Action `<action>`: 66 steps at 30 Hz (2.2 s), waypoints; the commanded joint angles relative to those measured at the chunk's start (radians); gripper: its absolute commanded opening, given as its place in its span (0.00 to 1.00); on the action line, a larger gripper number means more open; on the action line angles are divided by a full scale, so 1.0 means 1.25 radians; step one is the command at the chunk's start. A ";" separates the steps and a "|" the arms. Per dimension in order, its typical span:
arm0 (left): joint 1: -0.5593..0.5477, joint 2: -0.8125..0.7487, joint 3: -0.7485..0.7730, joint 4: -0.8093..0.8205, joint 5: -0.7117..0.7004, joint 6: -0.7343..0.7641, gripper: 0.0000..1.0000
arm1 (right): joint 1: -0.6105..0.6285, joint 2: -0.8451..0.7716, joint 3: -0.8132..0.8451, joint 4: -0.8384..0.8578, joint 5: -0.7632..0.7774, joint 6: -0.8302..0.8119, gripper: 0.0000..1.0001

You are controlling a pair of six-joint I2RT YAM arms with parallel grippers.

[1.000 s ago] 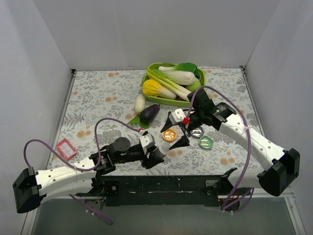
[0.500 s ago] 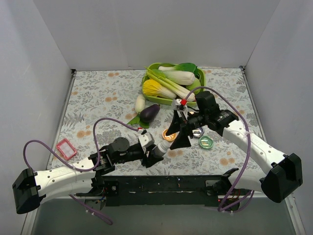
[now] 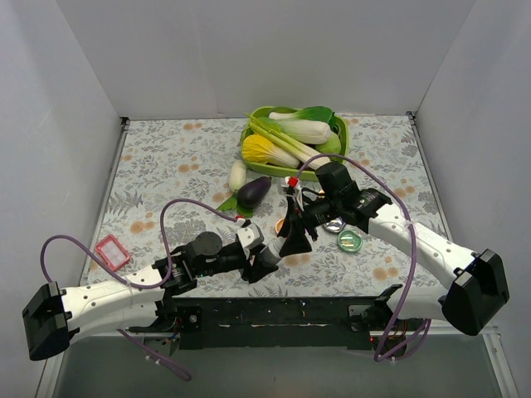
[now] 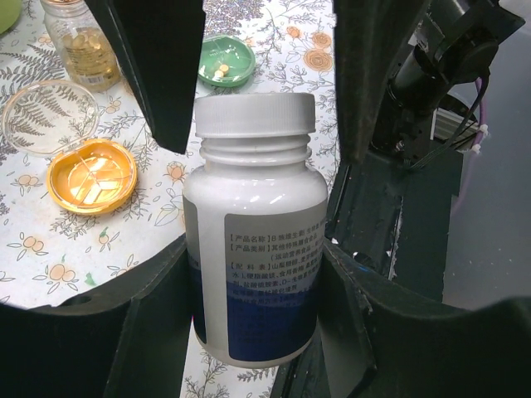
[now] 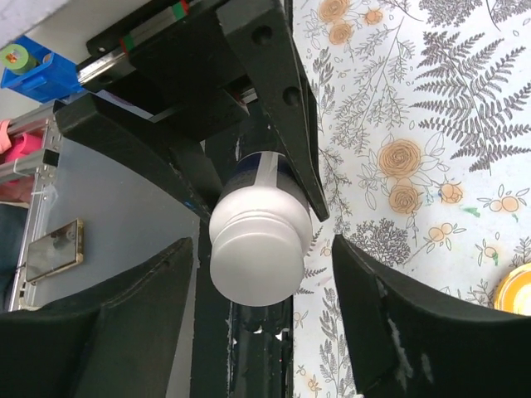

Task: Sort the pills into containers

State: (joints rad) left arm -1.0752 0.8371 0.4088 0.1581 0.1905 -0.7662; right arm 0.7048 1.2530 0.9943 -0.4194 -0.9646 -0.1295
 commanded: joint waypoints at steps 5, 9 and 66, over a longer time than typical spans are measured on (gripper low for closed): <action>0.005 -0.012 0.031 0.020 -0.015 0.009 0.00 | 0.007 -0.007 0.030 -0.022 0.028 -0.035 0.32; 0.005 -0.012 0.028 0.021 -0.003 0.006 0.00 | 0.004 -0.012 0.049 -0.045 0.012 -0.074 0.16; 0.493 0.128 0.430 0.516 0.311 -0.230 0.00 | -0.673 0.069 -0.174 0.050 0.467 -0.279 0.95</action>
State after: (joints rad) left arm -0.4561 1.0302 0.8871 0.6933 0.3374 -0.9512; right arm -0.1310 1.3849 0.7975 -0.3916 -0.3244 -0.4824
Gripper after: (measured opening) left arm 0.506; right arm 0.949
